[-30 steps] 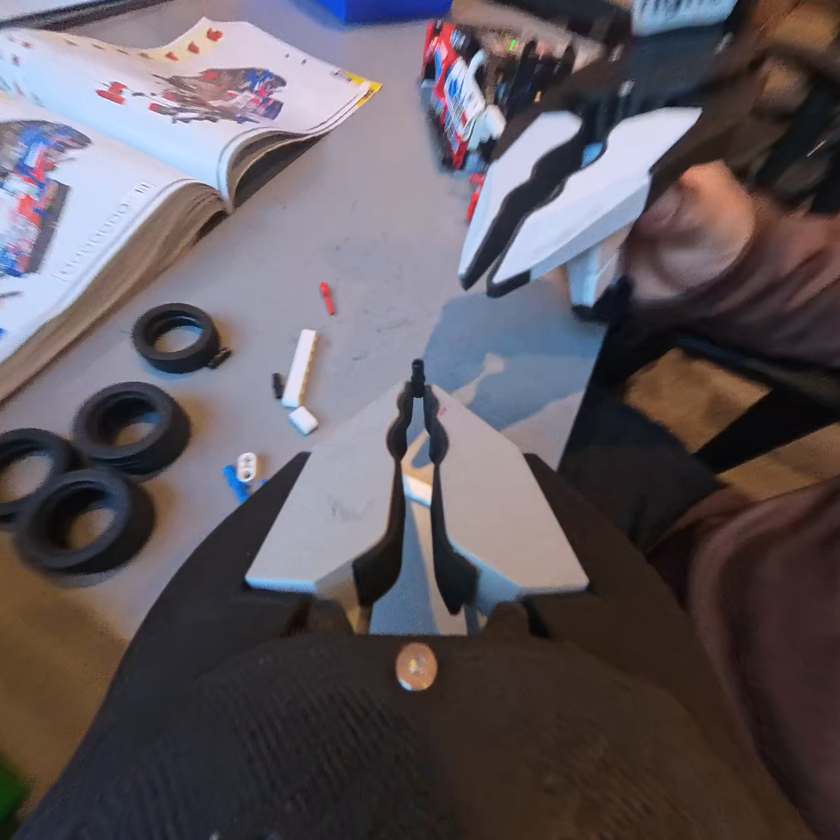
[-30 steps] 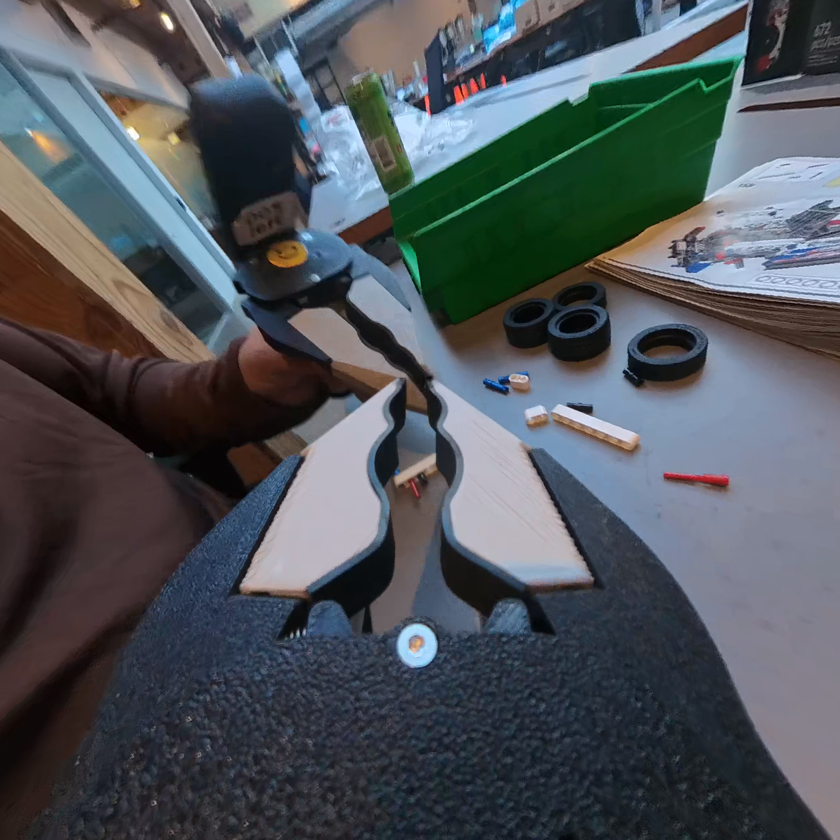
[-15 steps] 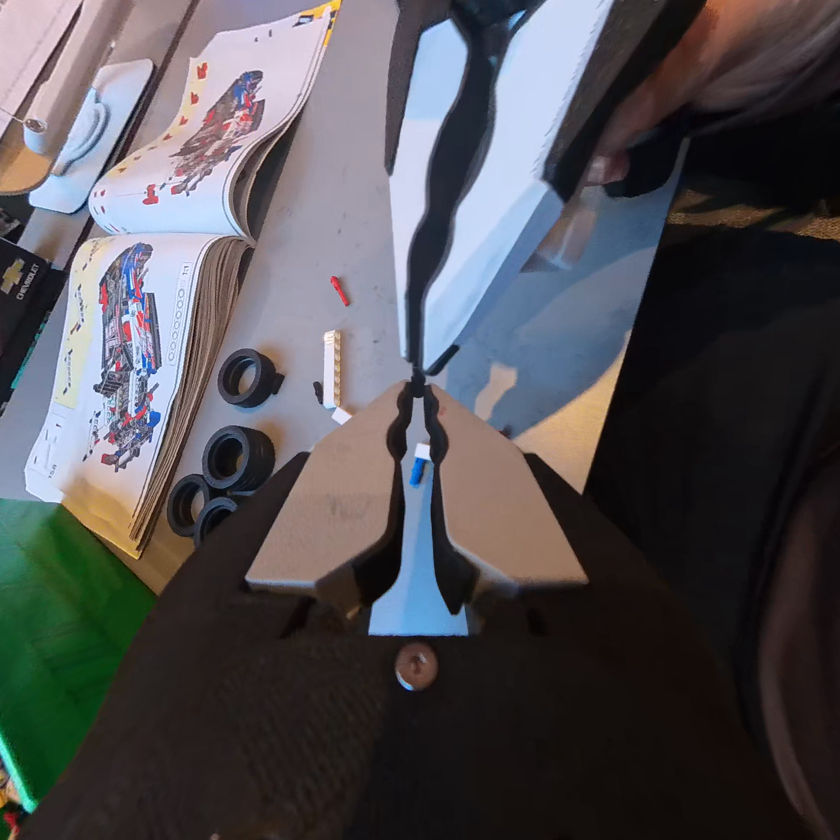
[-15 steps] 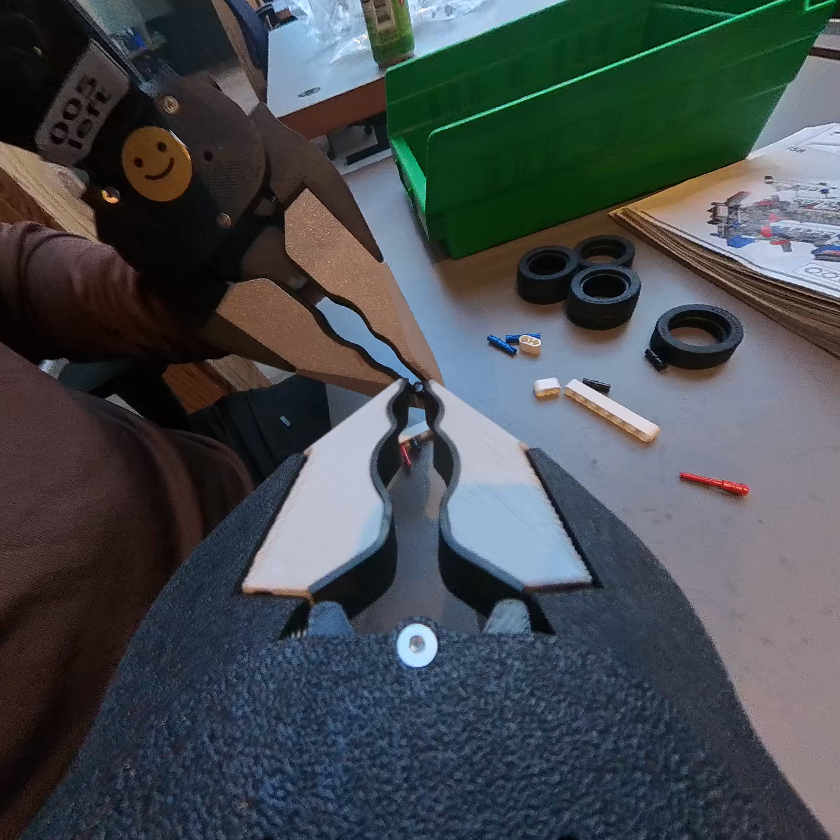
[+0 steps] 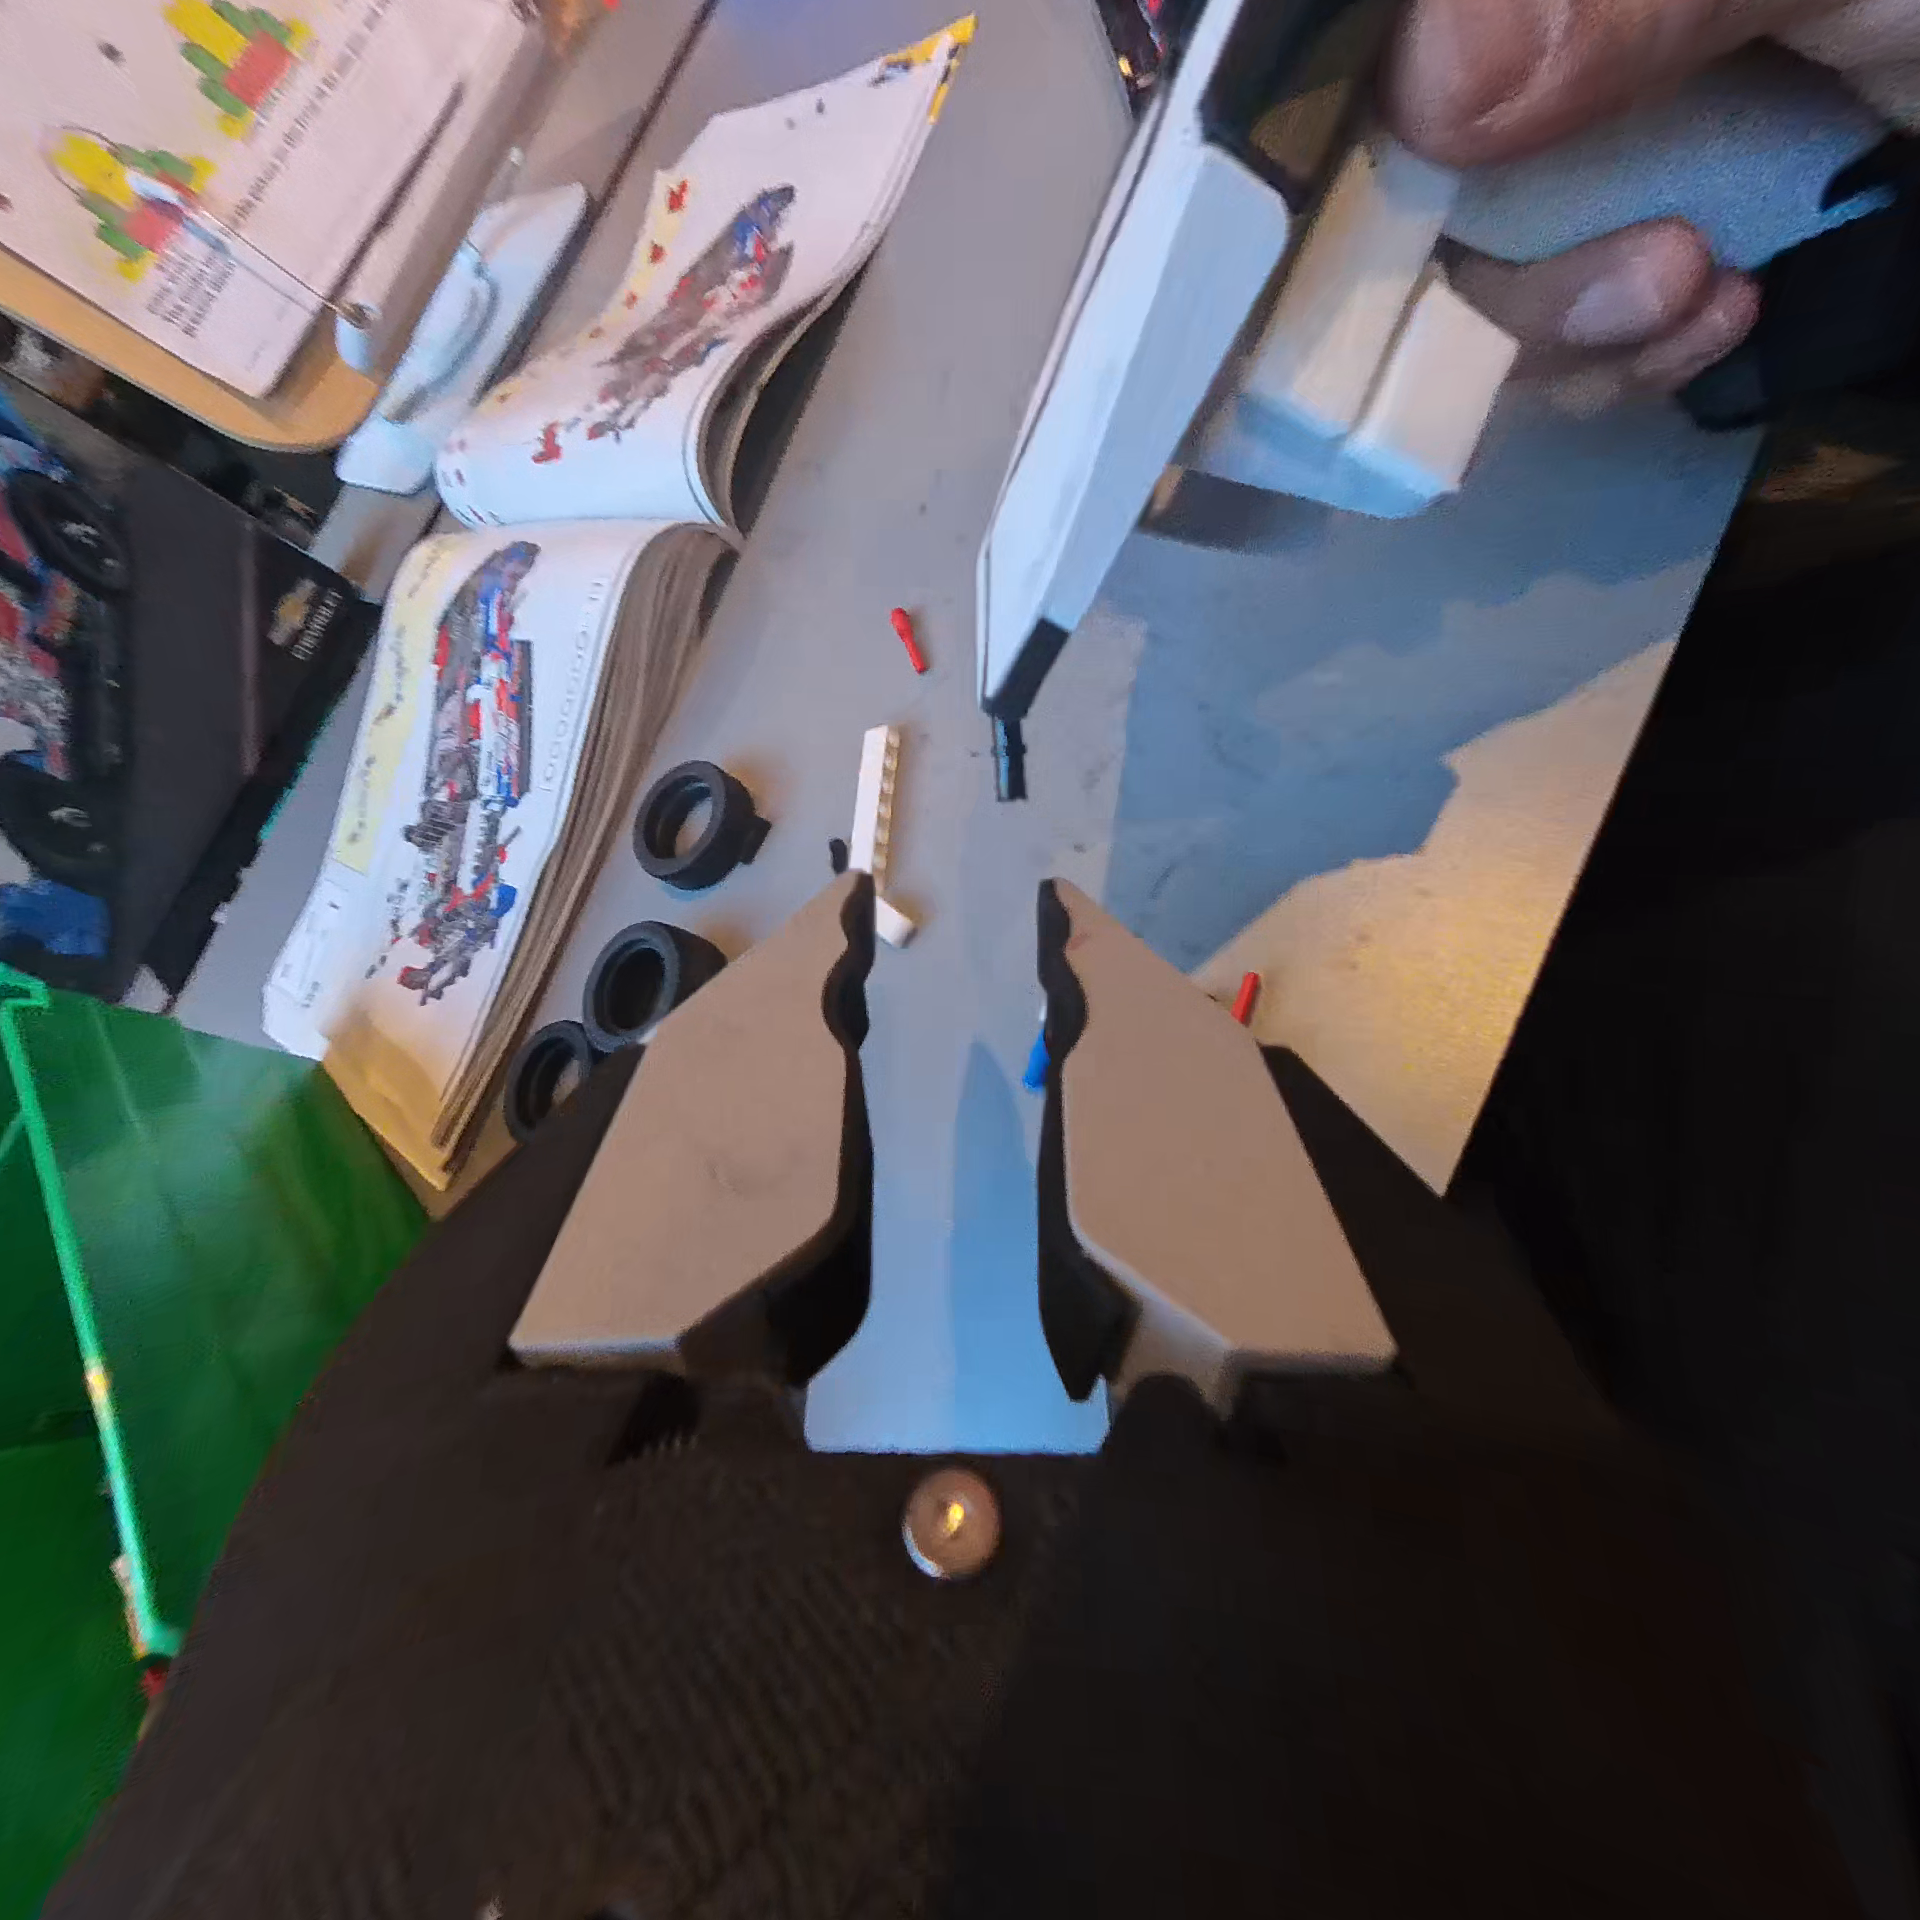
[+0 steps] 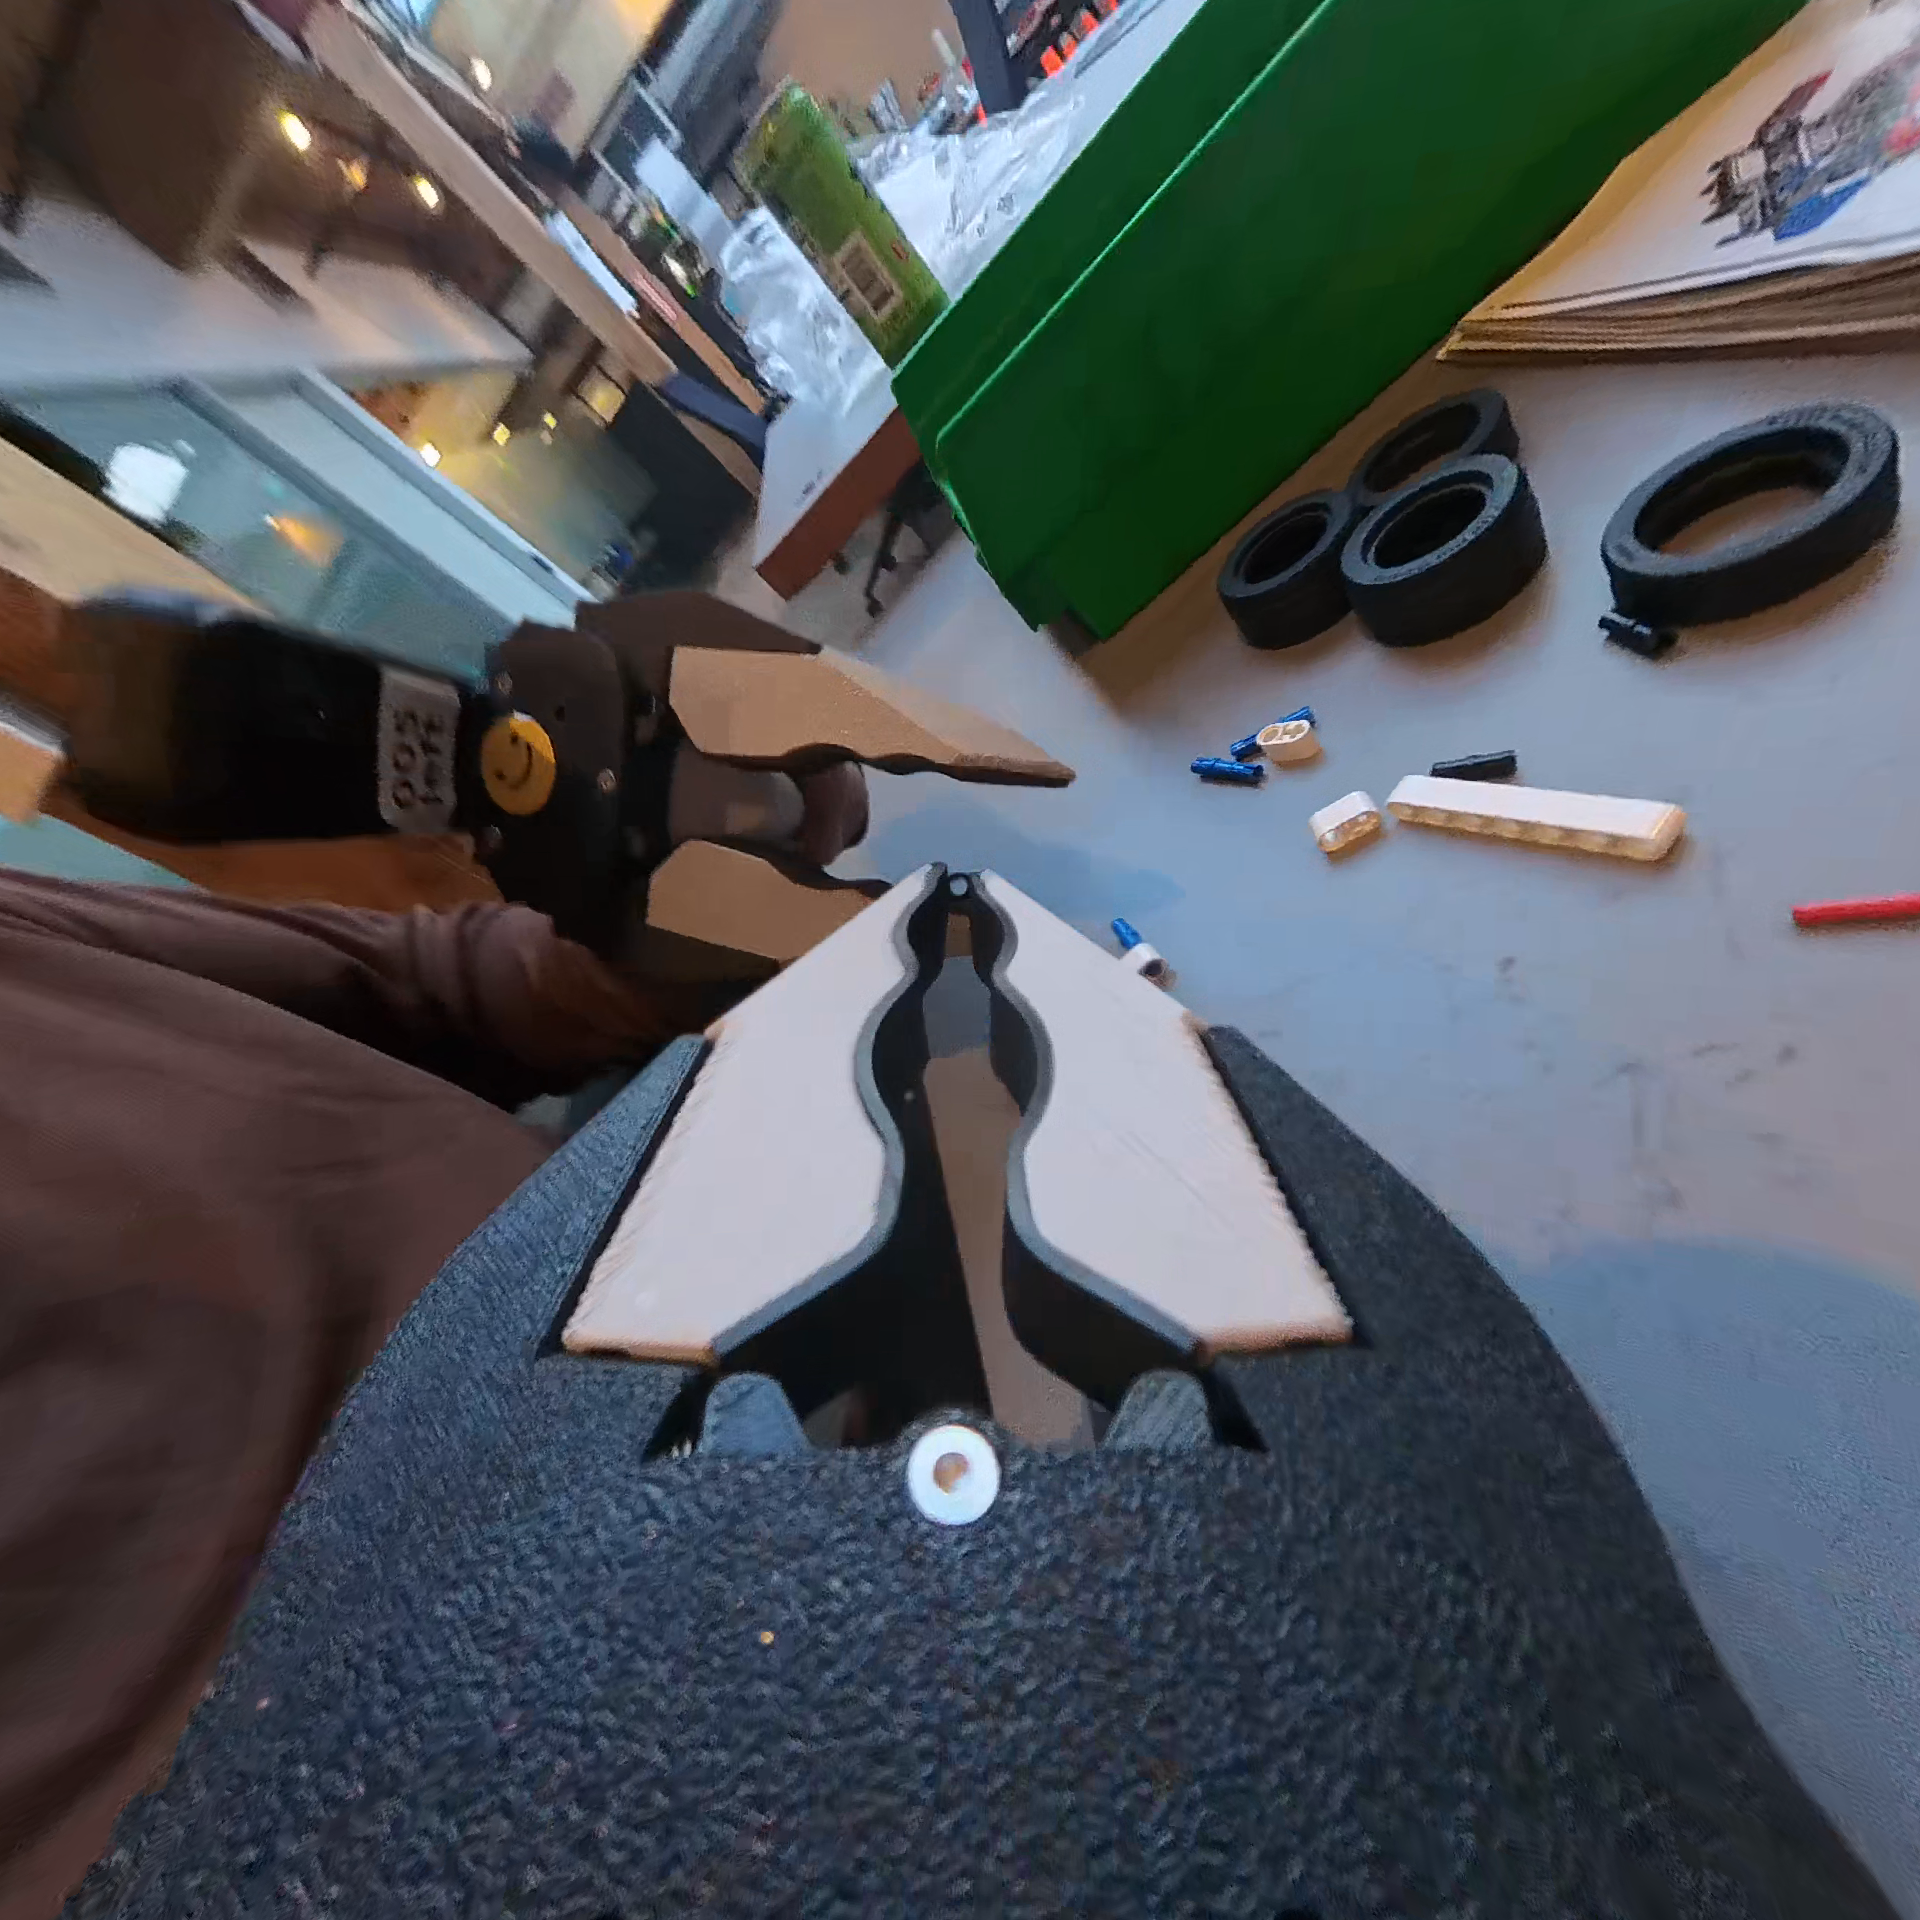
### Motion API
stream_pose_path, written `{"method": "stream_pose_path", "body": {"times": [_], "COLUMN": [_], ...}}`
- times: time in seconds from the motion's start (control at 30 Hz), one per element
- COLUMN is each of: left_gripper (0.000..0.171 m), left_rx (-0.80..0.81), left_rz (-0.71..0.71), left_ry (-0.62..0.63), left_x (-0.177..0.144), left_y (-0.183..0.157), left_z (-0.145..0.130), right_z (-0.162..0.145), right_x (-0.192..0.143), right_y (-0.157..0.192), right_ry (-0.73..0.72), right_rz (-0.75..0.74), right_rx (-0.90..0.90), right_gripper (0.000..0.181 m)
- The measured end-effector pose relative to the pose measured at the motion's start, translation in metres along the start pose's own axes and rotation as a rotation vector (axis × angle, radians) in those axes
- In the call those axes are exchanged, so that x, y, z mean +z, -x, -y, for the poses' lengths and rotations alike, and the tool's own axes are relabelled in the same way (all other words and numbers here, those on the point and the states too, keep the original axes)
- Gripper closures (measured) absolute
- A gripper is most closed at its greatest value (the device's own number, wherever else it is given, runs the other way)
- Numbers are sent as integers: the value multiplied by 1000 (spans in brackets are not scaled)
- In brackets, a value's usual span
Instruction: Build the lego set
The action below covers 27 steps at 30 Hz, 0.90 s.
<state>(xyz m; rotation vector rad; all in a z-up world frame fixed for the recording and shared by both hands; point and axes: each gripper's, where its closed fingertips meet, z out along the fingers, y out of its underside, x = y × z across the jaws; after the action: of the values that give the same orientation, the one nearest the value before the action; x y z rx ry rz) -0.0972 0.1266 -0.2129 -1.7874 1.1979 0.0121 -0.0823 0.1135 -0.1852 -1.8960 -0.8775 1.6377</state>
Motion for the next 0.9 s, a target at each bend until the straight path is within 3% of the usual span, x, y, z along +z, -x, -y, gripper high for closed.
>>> {"method": "stream_pose_path", "body": {"times": [0.1,0.2,0.27,0.37,0.6,0.9], "left_gripper": [145,160,163,150,170,167], "left_rx": [43,79,89,83,109,142], "left_rz": [98,171,171,143,171,193], "left_ry": [-51,-111,-128,-105,-132,-118], "left_x": [-4,-8,-7,-2,-3,-1], "left_y": [8,10,6,0,1,-1], "left_z": [7,17,20,18,28,27], "right_z": [3,4,6,10,8,8], "right_x": [0,1,0,-3,-1,-2], "right_y": [2,2,0,0,0,-3], "right_ry": [-39,-61,-74,-98,-91,-92], "right_rz": [61,88,82,97,96,80], "right_rx": [95,139,144,162,164,161], "right_gripper": [178,178,178,178,178,178]}}
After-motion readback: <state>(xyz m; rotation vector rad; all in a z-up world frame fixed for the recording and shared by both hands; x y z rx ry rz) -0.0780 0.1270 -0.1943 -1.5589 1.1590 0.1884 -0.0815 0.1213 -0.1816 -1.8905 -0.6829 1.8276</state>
